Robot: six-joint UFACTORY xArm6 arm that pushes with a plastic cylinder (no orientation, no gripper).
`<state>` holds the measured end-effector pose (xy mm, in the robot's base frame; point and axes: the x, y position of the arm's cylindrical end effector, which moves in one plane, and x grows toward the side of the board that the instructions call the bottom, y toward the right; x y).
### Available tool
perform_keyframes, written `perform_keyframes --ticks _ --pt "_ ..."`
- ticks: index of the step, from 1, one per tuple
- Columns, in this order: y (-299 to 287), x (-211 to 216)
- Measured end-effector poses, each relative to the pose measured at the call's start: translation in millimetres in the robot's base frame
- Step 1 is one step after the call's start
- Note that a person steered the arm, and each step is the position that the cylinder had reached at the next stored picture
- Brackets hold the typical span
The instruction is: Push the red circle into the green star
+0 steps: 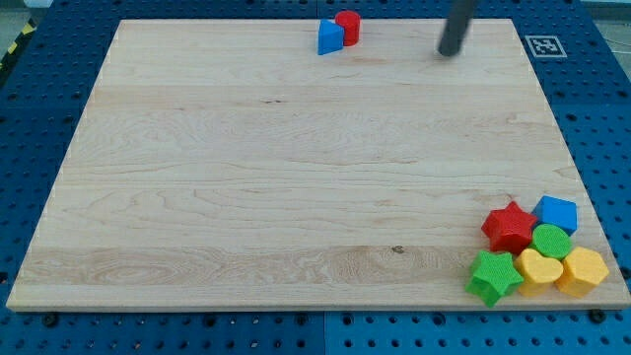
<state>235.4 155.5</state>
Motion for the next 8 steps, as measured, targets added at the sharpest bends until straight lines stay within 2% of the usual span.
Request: perform_keyframes --ticks 1,4,6,8 --pt "-57 -43" --pt "-149 -43" --pt "-142 -38" --pt "-136 7"
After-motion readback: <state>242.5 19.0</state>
